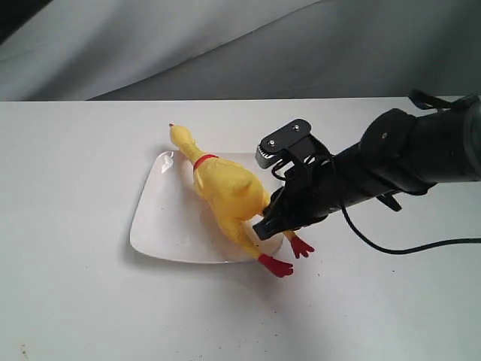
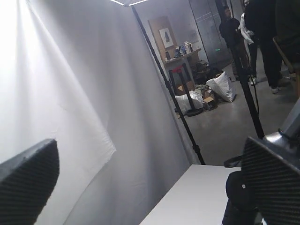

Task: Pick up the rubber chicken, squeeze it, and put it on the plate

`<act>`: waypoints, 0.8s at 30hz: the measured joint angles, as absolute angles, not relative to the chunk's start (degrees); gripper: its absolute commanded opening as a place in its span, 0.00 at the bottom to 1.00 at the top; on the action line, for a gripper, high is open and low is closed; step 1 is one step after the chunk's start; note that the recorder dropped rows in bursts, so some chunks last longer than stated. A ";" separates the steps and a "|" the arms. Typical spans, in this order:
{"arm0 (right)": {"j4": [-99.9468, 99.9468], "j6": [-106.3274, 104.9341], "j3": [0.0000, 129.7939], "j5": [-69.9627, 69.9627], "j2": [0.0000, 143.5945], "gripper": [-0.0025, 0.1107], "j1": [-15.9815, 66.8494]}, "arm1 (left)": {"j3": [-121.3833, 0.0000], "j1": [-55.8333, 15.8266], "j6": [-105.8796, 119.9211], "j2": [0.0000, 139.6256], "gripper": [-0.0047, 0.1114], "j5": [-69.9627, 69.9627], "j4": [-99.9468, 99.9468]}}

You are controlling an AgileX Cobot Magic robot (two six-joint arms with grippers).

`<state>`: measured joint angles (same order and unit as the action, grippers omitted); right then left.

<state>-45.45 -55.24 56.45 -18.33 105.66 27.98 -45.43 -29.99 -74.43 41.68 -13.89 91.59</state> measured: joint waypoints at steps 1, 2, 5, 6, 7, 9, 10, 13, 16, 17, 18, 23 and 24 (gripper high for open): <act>-44.65 -55.11 56.45 -18.93 104.53 0.48 27.98 | -45.43 -29.99 -74.43 41.68 0.89 -13.89 91.59; -43.79 -55.02 56.45 -19.62 103.31 0.51 27.98 | -45.43 -29.99 -74.43 41.68 0.89 -13.89 91.59; -40.03 -52.00 56.45 -22.77 96.66 0.42 27.98 | -45.43 -29.99 -75.46 41.68 0.89 -13.89 91.59; -38.32 -50.27 56.45 -23.39 94.73 0.35 27.98 | -45.43 -29.99 -75.46 41.68 0.89 -13.89 91.59; -36.22 -48.14 56.45 -24.08 92.69 0.28 27.98 | -45.43 -29.99 -75.57 41.68 0.87 -13.89 91.59; -31.97 -43.94 56.45 -25.42 88.10 0.11 27.98 | -45.43 -29.99 -75.59 41.68 0.76 -13.89 91.59; -29.45 -41.86 56.45 -26.28 85.55 0.04 27.98 | -45.43 -29.99 -75.70 41.68 0.67 -13.89 91.59; -21.89 -36.62 56.45 -28.48 75.24 0.02 27.98 | -45.43 -29.99 -75.81 41.68 0.29 -13.89 91.97; -20.15 -35.56 56.45 -28.64 66.16 0.02 27.98 | -45.43 -29.99 -75.81 41.68 0.04 -14.01 92.47; -19.91 -35.39 56.45 -28.64 63.19 0.02 27.98 | -45.43 -29.99 -75.81 41.68 0.05 -14.18 92.77; -19.81 -34.96 56.45 -28.64 60.25 0.02 27.98 | -45.43 -29.99 -75.81 41.68 0.05 -14.43 92.86; -19.64 -32.95 56.45 -28.53 47.66 0.02 27.98 | -45.43 -29.99 -75.81 41.68 0.05 -15.15 93.21; -19.64 -32.92 56.45 -28.53 45.29 0.02 27.98 | -45.43 -29.99 -75.81 41.68 0.05 -15.15 93.22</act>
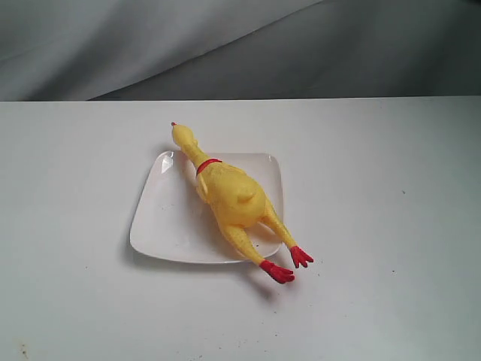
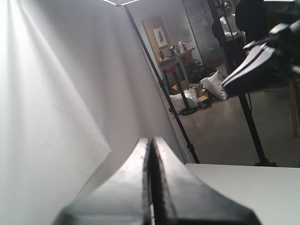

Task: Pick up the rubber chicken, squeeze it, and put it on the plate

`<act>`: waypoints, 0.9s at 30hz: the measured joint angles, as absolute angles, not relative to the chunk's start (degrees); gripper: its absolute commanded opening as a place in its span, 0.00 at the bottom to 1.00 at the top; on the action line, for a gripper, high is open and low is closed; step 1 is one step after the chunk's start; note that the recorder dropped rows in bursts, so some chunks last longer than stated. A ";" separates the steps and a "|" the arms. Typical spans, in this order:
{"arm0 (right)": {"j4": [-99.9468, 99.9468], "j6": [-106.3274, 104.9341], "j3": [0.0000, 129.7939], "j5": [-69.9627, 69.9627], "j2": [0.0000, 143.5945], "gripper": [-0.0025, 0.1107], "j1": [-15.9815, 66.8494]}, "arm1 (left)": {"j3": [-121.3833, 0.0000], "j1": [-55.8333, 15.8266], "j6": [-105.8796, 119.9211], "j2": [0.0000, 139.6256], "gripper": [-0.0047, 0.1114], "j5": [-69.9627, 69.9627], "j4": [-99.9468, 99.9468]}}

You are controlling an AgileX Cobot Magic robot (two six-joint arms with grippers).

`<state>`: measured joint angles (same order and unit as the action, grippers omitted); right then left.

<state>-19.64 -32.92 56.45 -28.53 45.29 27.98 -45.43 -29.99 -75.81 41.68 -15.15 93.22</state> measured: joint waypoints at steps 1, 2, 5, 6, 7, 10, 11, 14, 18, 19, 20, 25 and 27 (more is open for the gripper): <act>-19.64 -32.81 56.45 -28.53 43.45 0.02 27.98 | -45.43 -29.99 -75.81 41.68 0.05 -15.15 93.22; -19.64 -32.81 56.45 -28.53 41.20 0.02 27.98 | -45.43 -29.99 -75.81 41.68 0.05 -15.15 93.22; -19.41 -32.77 56.45 -28.53 32.96 0.02 27.98 | -45.43 -29.99 -75.81 41.68 0.05 -15.15 93.22; -19.41 -32.77 56.45 -28.53 29.66 0.02 27.98 | -45.43 -29.99 -75.81 41.68 0.05 -15.15 93.22; -19.41 -32.77 56.45 -28.53 27.92 0.02 27.98 | -45.43 -29.99 -75.94 41.68 0.05 -15.15 93.30; -19.41 -32.77 56.45 -28.53 20.79 0.02 27.98 | -45.43 -29.99 -75.94 41.68 0.05 -15.28 93.30; -19.41 -32.77 56.45 -28.53 19.51 0.02 27.98 | -45.43 -29.99 -75.94 41.68 0.05 -15.28 93.30; -19.41 -32.77 56.45 -28.53 14.53 0.02 27.98 | -45.43 -29.99 -75.94 41.68 0.05 -15.28 93.30; -19.41 -31.51 56.55 -28.02 10.42 0.02 26.02 | -45.43 -29.99 -75.94 41.68 0.05 -15.28 93.30; -18.17 -26.88 56.43 -27.90 9.80 0.02 22.99 | -45.43 -29.99 -75.94 41.68 0.05 -15.28 93.30; -16.76 -23.73 55.92 -27.79 9.45 0.02 20.75 | -45.43 -29.99 -75.94 41.68 0.05 -15.28 93.30; -10.75 -14.26 49.10 -27.85 8.63 0.02 5.91 | -45.43 -29.99 -75.94 41.68 0.05 -15.28 93.30; -10.42 -13.67 45.74 -28.07 8.16 0.02 2.01 | -45.43 -29.99 -75.94 41.68 0.05 -15.28 93.30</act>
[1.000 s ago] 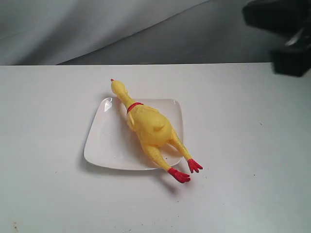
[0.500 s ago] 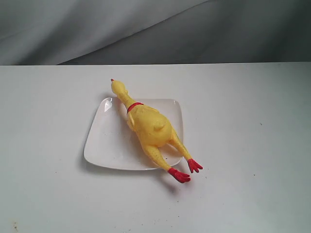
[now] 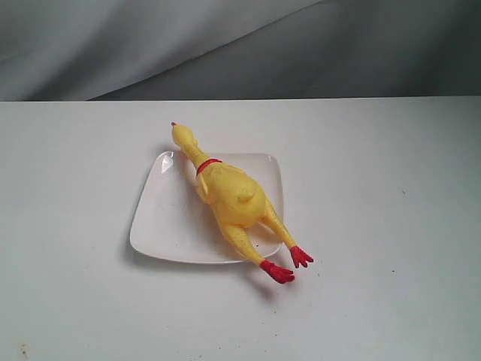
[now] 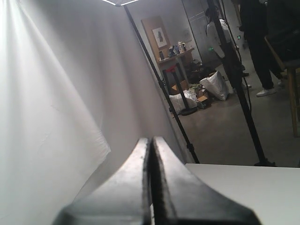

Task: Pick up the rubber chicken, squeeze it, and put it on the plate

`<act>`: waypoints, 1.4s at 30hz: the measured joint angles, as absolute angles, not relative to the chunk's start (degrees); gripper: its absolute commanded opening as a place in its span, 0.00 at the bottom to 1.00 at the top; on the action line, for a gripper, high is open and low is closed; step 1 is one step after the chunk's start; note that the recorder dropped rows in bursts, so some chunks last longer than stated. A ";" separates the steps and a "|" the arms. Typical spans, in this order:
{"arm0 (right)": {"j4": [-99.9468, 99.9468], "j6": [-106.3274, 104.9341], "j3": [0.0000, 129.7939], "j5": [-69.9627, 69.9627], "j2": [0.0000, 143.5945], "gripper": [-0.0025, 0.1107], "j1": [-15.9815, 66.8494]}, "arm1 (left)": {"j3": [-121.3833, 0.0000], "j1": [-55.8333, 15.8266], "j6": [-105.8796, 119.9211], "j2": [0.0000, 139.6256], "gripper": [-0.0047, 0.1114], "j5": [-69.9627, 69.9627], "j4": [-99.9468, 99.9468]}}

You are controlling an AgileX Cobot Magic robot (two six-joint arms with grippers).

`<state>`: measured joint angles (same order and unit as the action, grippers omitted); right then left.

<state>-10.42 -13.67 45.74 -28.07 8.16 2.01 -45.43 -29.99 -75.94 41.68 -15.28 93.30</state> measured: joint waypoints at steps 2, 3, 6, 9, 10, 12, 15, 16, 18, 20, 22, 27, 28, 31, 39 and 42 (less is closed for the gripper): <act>-10.42 -13.54 42.16 -28.33 7.31 0.02 -1.47 | -45.43 -29.99 -75.94 41.68 0.05 -15.28 93.30; -10.42 -13.23 40.72 -28.33 6.87 0.02 -2.56 | -45.43 -29.99 -75.94 41.68 0.05 -15.28 93.30; -10.42 -11.44 35.17 -27.44 5.08 0.02 -5.18 | -45.43 -29.99 -75.94 41.68 0.05 -15.28 93.30; -10.42 -8.25 28.98 -24.60 3.25 0.02 -5.72 | -45.43 -29.99 -75.94 41.68 0.05 -15.28 93.30; -10.42 -7.30 26.79 -23.47 2.56 0.02 -5.72 | -45.43 -29.99 -75.94 41.68 0.05 -15.28 93.30; -10.42 -5.84 22.60 -21.73 1.26 0.02 -5.72 | -45.43 -29.99 -75.94 41.68 0.05 -15.28 93.30; -10.42 -4.69 17.08 -19.23 0.34 0.02 -5.72 | -45.43 -29.99 -75.94 41.68 0.05 -15.28 93.30; -10.42 -4.54 15.19 -18.67 0.26 0.02 -5.72 | -45.43 -29.99 -75.94 41.68 0.05 -15.28 93.30; -10.42 -4.33 11.97 -17.56 0.26 0.02 -5.72 | -45.43 -29.99 -75.94 41.68 0.05 -15.28 93.30; -10.03 -4.33 8.71 -16.11 0.26 0.02 -5.72 | -45.43 -29.99 -75.94 41.68 0.05 -15.28 93.30; -9.27 -4.33 5.91 -15.16 0.26 0.02 -5.72 | -45.43 -29.99 -75.94 41.68 0.05 -15.28 93.30; -4.90 -4.33 1.03 -13.66 0.26 0.02 -5.72 | -45.43 -29.99 -75.94 41.68 0.05 -15.28 93.30; -4.48 -4.33 0.63 -13.66 0.26 0.02 -5.72 | -45.43 -29.99 -75.94 41.68 0.05 -15.28 93.30; -3.79 -4.33 0.26 -14.18 0.26 0.02 -5.72 | -45.43 -29.99 -75.94 41.68 0.05 -15.31 93.30; -3.34 -4.33 0.23 -18.59 0.26 0.02 -5.72 | -45.43 -29.99 -75.94 41.68 0.05 -15.31 93.30; -3.34 -4.33 0.23 -19.29 0.26 0.02 -5.72 | -45.43 -29.99 -75.94 41.68 0.05 -15.31 93.30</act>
